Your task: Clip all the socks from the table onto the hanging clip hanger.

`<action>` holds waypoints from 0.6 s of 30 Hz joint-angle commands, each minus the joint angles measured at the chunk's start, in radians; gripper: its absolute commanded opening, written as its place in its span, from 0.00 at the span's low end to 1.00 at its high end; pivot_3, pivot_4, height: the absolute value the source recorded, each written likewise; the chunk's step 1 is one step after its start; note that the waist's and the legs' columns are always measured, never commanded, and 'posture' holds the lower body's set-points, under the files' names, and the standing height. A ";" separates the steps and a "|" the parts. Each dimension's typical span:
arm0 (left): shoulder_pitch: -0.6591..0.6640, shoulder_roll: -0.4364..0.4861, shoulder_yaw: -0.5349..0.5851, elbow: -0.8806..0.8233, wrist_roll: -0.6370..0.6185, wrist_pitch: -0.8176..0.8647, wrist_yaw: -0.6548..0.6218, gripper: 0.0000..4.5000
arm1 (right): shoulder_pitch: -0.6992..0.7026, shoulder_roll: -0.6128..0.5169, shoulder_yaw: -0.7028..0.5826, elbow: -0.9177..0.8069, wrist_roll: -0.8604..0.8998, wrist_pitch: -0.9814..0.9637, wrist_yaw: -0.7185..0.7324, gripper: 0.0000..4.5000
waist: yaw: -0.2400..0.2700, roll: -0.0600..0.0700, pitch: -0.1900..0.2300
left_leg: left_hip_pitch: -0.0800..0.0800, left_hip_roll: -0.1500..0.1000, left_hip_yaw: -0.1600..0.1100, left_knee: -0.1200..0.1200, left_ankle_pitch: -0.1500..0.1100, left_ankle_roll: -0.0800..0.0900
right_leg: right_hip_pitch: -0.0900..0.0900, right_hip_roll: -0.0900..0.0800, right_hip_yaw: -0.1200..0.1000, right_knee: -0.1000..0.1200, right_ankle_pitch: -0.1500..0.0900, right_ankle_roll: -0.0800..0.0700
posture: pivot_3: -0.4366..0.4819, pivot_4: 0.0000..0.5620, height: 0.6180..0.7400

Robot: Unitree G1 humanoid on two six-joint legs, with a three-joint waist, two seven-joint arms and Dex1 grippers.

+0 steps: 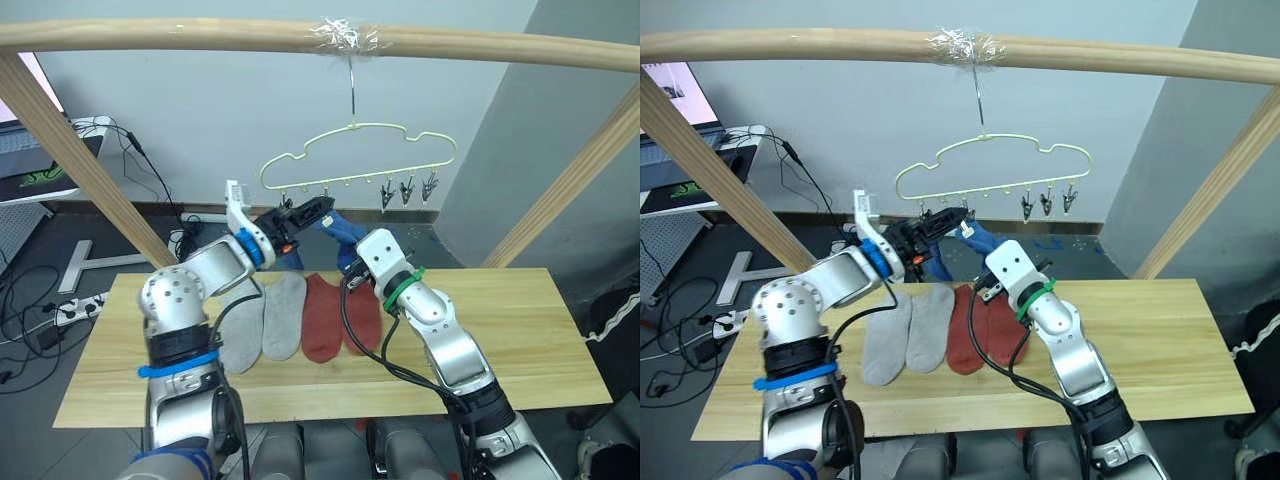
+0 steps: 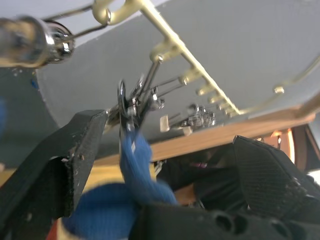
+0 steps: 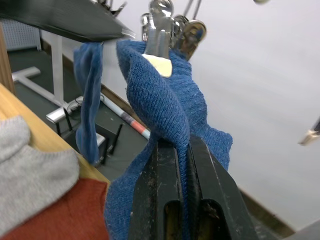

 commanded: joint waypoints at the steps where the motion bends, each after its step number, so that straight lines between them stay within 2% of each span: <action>1: 0.029 0.062 0.024 -0.088 -0.070 0.051 0.009 0.99 | -0.026 0.048 -0.034 0.000 0.089 0.002 0.020 0.00 | 0.005 0.000 0.000 | 0.000 0.000 0.000 0.000 0.000 0.000 | 0.000 0.000 0.000 0.000 0.000 0.000 | 0.68 0.33 1.00; 3: 0.045 0.096 0.014 -0.110 -0.073 0.055 0.007 0.99 | -0.022 0.079 -0.054 0.000 0.152 0.039 0.045 0.00 | 0.014 0.000 0.000 | 0.000 0.000 -0.001 0.000 0.000 0.000 | 0.000 0.000 -0.001 0.000 0.000 0.000 | 0.69 0.33 1.00; 4: 0.059 0.116 -0.003 -0.128 -0.062 0.051 -0.006 1.00 | -0.015 0.106 -0.073 -0.009 0.206 0.074 0.057 0.12 | 0.020 0.000 0.000 | -0.001 0.000 -0.001 0.000 0.000 0.000 | 0.000 0.000 -0.001 0.000 0.000 0.000 | 0.70 0.32 1.00; 8: 0.112 0.184 -0.075 -0.169 0.018 -0.017 -0.069 1.00 | 0.001 0.173 -0.136 -0.039 0.341 0.201 0.059 0.40 | 0.031 0.001 0.001 | -0.001 -0.001 -0.001 0.001 0.000 0.000 | 0.000 -0.001 -0.001 -0.001 0.000 0.000 | 0.70 0.33 1.00; 14: 0.182 0.278 -0.234 -0.255 0.173 -0.202 -0.240 1.00 | 0.033 0.097 -0.138 -0.062 0.349 0.224 0.058 0.90 | 0.034 0.001 0.001 | -0.002 -0.001 0.000 0.000 0.000 0.000 | -0.001 -0.001 0.000 -0.002 0.000 -0.001 | 0.70 0.31 1.00; 15: 0.195 0.284 -0.258 -0.271 0.204 -0.246 -0.263 1.00 | 0.050 0.057 -0.129 -0.084 0.331 0.215 0.071 0.98 | 0.034 0.001 0.001 | -0.003 -0.001 0.000 0.000 0.000 0.000 | -0.002 -0.001 0.000 -0.002 0.000 -0.001 | 0.69 0.30 1.00; 18: 0.223 0.293 -0.340 -0.304 0.338 -0.402 -0.308 1.00 | 0.100 -0.036 -0.126 -0.159 0.314 0.208 0.094 0.99 | 0.036 0.001 0.001 | -0.004 -0.001 0.001 -0.001 0.000 0.000 | -0.003 -0.001 0.000 -0.002 -0.001 -0.002 | 0.68 0.29 1.00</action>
